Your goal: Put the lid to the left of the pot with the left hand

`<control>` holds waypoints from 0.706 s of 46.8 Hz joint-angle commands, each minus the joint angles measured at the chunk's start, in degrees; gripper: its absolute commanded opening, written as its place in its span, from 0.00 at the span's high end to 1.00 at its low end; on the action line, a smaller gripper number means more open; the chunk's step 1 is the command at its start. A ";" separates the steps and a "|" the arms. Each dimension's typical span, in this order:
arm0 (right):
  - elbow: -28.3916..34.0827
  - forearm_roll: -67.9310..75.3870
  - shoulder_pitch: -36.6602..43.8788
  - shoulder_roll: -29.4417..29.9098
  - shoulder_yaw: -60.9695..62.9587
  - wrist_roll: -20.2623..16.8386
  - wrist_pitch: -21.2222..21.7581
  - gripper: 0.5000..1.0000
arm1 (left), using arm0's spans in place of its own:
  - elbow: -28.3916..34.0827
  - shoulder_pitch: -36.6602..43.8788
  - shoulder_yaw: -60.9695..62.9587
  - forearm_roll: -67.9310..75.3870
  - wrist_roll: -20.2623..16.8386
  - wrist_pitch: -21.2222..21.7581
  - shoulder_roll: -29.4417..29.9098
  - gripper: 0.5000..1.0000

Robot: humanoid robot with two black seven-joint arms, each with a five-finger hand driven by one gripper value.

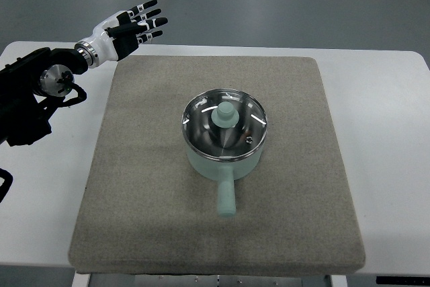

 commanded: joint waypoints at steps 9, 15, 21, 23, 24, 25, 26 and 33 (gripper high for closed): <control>-0.06 0.00 0.00 0.00 0.00 0.02 0.00 0.16 | 0.09 -0.09 0.01 -0.09 0.00 0.09 -0.09 0.00; -0.06 0.00 0.00 0.00 0.00 0.02 0.00 0.16 | 0.09 -0.35 0.01 0.08 0.00 0.10 -0.09 0.00; 0.03 0.00 0.00 0.00 0.00 0.02 0.00 0.15 | 0.09 -0.44 -0.08 -0.27 -0.09 -0.08 -0.09 0.00; 0.03 0.00 0.00 0.00 0.00 0.02 0.00 0.15 | 0.09 -0.44 -0.08 0.08 -0.09 -0.52 -0.09 0.00; 0.03 0.00 0.00 0.00 0.00 0.02 0.00 0.16 | 0.09 -0.35 0.01 0.34 -0.09 -0.69 -0.09 0.00; -0.06 0.00 0.00 0.00 0.00 0.02 0.00 0.16 | 0.09 -0.35 0.01 0.43 -0.18 -0.70 -0.09 0.00; 0.03 0.00 0.00 0.00 0.00 0.02 0.00 0.16 | 0.09 -0.44 0.01 0.52 -0.27 -0.70 -0.09 0.00; -0.06 0.00 0.00 0.00 0.00 0.02 0.00 0.15 | 0.09 -1.49 0.54 4.73 -2.11 -0.78 0.35 0.00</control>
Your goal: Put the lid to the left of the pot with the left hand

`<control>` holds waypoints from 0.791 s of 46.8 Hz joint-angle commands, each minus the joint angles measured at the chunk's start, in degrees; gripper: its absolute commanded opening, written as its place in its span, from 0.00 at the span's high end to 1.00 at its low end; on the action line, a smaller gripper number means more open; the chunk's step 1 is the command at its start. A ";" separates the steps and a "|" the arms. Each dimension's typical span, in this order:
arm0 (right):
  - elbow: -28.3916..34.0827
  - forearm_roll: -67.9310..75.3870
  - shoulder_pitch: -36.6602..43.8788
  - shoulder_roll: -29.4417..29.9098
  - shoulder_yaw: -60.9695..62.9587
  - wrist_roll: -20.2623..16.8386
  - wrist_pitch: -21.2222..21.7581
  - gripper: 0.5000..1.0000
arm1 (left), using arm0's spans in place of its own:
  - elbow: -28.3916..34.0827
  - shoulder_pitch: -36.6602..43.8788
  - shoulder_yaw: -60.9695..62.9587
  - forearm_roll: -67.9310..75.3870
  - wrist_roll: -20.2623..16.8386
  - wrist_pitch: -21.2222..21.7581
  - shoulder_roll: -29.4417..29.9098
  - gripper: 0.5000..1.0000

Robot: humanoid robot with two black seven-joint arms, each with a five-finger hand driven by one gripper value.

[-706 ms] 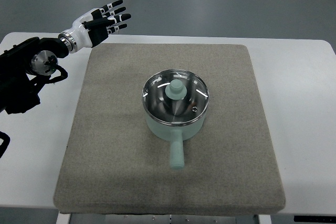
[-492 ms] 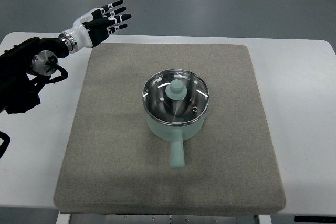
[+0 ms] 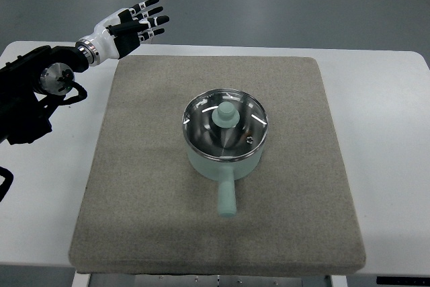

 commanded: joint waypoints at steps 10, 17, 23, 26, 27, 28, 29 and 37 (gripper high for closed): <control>0.05 0.00 0.00 0.00 0.00 0.00 0.00 0.16 | -0.09 -2.78 -0.03 17.42 -3.28 0.00 0.98 0.00; 0.05 0.00 0.00 0.00 0.00 0.00 0.00 0.16 | -4.04 -3.14 0.06 24.10 -3.63 0.00 2.64 0.00; -0.04 0.00 0.00 0.00 0.00 0.00 0.00 0.16 | -9.93 -3.40 0.05 32.36 -3.72 0.00 5.98 0.00; 0.05 0.00 0.00 0.00 0.00 0.00 0.00 0.16 | -11.77 -3.40 0.05 35.52 -4.07 0.00 6.78 0.00; -0.04 0.00 0.00 0.00 0.00 0.00 0.00 0.15 | -12.22 -3.49 0.05 36.49 -4.16 0.00 7.13 0.00; -0.04 0.00 0.00 0.00 0.00 0.00 0.00 0.16 | -12.65 -3.49 0.05 37.37 -4.16 0.00 7.39 0.00; -0.04 0.00 0.00 0.00 0.00 0.00 0.00 0.16 | -13.18 -3.49 0.05 38.16 -4.25 0.00 7.65 0.00; -0.04 0.00 0.00 0.00 0.00 0.00 0.00 0.16 | -18.36 -4.63 0.14 45.46 -4.34 0.00 10.82 0.00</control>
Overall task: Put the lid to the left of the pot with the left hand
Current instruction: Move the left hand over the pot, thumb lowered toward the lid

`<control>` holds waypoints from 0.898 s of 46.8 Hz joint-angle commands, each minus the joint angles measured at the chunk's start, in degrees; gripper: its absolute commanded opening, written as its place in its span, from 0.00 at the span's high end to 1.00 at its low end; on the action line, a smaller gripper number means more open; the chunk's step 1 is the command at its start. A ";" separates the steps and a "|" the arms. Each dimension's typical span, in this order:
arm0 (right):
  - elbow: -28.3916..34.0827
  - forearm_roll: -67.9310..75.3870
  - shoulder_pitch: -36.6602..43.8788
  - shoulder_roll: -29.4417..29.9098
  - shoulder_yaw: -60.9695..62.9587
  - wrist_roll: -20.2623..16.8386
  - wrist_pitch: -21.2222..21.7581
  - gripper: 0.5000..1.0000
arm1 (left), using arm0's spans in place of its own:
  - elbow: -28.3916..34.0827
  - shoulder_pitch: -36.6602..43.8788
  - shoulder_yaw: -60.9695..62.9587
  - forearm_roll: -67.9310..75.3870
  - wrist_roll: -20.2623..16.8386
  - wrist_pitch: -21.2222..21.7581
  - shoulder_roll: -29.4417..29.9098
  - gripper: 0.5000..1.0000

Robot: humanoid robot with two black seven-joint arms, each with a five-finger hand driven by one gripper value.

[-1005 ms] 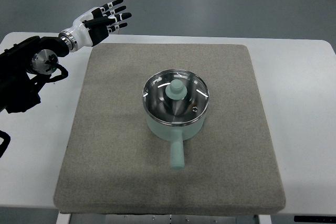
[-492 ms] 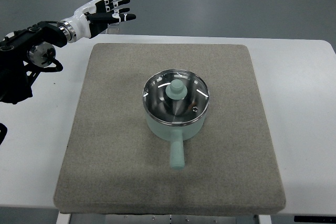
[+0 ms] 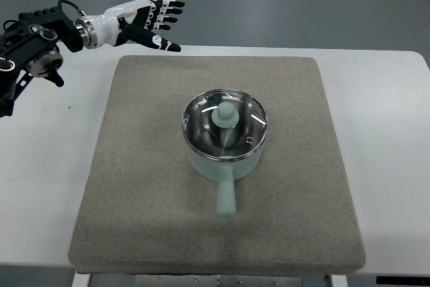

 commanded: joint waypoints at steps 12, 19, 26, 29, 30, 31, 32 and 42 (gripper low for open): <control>0.06 0.00 0.01 0.00 0.00 0.00 0.00 0.15 | -9.62 -1.32 -0.03 13.20 -0.08 -0.02 4.37 0.00; -0.02 0.00 0.01 0.00 0.00 0.00 0.00 0.16 | -14.10 -1.49 -0.03 18.39 -0.69 -0.02 5.51 0.00; -0.02 0.00 0.01 0.00 0.00 0.00 0.00 0.16 | -19.02 -2.28 -0.03 24.10 -1.57 -0.02 6.04 0.00; -0.02 0.00 0.01 0.00 0.00 0.00 0.00 0.16 | -20.96 -3.07 -0.03 27.00 -2.28 -0.02 6.65 0.00; 0.06 0.00 0.01 0.00 0.00 0.00 0.00 0.16 | -21.66 -3.42 -0.03 28.05 -2.54 -0.02 6.92 0.00; 0.06 0.00 0.01 0.00 0.00 0.00 0.00 0.15 | -22.36 -3.69 -0.03 28.93 -2.80 -0.02 7.18 0.00; 0.06 0.00 0.01 0.00 0.00 0.00 0.00 0.16 | -23.15 -3.95 -0.03 29.72 -3.15 -0.02 7.44 0.00; 0.06 0.00 0.01 0.00 0.00 0.00 0.00 0.16 | -28.78 -5.36 0.06 34.83 -4.74 -0.11 8.15 0.00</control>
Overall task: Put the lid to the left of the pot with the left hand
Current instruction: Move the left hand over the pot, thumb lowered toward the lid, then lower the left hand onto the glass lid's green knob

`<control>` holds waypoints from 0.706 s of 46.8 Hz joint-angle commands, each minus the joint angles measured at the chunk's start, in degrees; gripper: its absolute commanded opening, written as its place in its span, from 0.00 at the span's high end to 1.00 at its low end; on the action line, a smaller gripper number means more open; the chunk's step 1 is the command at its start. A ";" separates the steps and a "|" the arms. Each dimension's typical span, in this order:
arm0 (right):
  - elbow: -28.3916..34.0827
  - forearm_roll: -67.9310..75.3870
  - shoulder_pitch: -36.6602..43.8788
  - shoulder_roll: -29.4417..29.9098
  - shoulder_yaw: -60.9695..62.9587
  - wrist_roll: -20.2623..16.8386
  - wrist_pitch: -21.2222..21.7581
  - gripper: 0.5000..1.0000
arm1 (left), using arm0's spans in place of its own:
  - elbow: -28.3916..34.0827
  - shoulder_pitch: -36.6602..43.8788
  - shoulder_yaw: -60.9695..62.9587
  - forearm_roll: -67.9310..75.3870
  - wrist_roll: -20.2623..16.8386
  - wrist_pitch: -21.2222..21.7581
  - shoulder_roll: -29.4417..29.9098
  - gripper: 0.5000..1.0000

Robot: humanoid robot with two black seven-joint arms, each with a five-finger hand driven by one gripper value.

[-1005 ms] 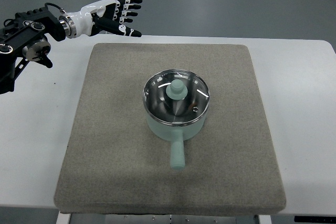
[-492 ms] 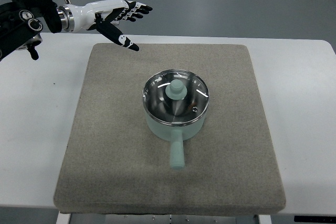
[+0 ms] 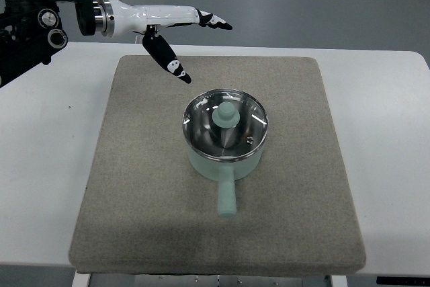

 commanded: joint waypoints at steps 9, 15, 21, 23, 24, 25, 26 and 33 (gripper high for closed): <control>-0.04 0.00 0.00 0.00 0.00 0.01 0.00 0.16 | -7.16 -0.31 0.45 4.71 -0.06 -0.08 0.26 0.00; 0.05 0.00 0.00 0.00 0.00 0.01 0.00 0.15 | -9.80 -0.39 0.62 5.77 -0.06 -0.35 -0.17 0.00; 0.05 0.00 0.00 0.00 0.00 0.01 0.00 0.15 | -10.15 -1.18 2.03 9.63 -0.06 -0.96 -0.96 0.01; 0.05 0.00 0.00 0.00 0.00 0.01 0.00 0.15 | -10.24 -1.27 2.56 11.12 -0.06 -0.96 -1.75 0.01; -0.04 0.00 0.00 0.00 0.00 -0.07 0.00 0.16 | -10.24 -1.27 2.73 11.91 -0.06 -0.96 -2.28 0.01; 0.05 0.00 0.00 0.00 0.00 0.01 0.00 0.15 | -10.24 -1.27 2.82 12.62 -0.06 -0.96 -2.81 0.01; -0.04 0.00 0.00 0.00 0.00 0.01 0.00 0.16 | -10.24 -1.27 2.82 13.41 -0.06 -0.96 -3.16 0.01; 0.05 0.00 0.00 0.00 0.00 0.01 0.00 0.16 | -10.33 -1.54 2.91 16.14 -0.06 -1.58 -4.04 0.01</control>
